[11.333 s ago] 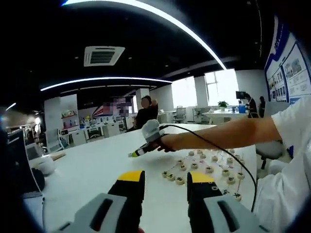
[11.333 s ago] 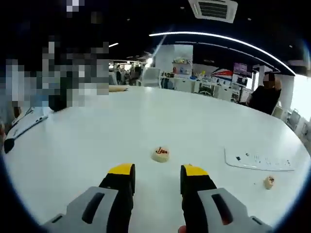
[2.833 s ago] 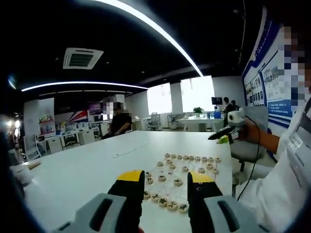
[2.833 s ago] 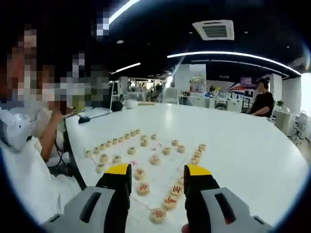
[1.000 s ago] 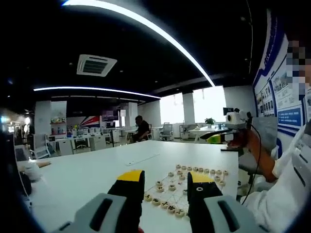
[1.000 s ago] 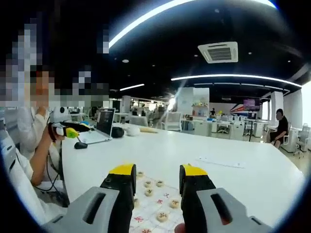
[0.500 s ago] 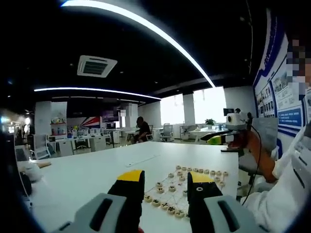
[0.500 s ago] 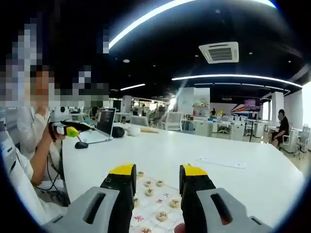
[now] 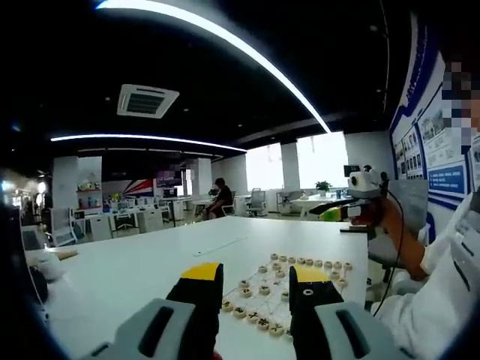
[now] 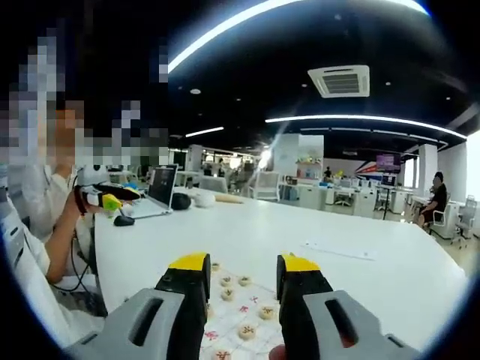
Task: Pick up the chess pieces one by one and place each piece onto its starting position on the chessboard, setting the pieces on their correct points until all the chess pieces are arranged in the starting layout
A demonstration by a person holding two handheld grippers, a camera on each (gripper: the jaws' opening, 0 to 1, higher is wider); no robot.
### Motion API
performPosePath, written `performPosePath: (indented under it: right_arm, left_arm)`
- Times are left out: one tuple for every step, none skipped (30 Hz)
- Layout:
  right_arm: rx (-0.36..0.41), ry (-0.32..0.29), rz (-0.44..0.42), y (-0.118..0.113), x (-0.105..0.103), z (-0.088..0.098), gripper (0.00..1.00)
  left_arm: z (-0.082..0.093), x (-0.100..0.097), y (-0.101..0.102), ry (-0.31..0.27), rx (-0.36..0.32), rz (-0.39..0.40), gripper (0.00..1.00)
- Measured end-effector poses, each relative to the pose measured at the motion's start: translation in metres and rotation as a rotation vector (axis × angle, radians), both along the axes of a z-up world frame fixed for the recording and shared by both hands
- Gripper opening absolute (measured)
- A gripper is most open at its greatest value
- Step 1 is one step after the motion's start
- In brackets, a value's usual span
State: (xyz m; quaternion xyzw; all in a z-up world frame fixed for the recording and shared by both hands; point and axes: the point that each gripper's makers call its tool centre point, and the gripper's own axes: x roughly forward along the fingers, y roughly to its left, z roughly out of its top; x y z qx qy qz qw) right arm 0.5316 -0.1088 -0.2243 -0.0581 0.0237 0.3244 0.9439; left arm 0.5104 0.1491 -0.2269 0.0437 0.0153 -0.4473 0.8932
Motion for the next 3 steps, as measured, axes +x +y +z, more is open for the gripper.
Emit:
performPosePath:
  right_arm:
    - [0.000,-0.001,-0.003,-0.0005,-0.0001,0.0002,0.36]
    - [0.000,-0.002,-0.003,-0.0006,-0.0005,0.0003,0.36]
    - [0.002,-0.002,-0.001,-0.0004,-0.0008,0.0004,0.36]
  left_arm:
    - [-0.0008,-0.0004,0.0000,0.001,0.005,-0.002,0.37]
    - [-0.0002,-0.0009,0.0001,-0.001,0.005,-0.005,0.37]
    - [0.0023,-0.0007,0.0006,-0.002,-0.006,-0.004,0.37]
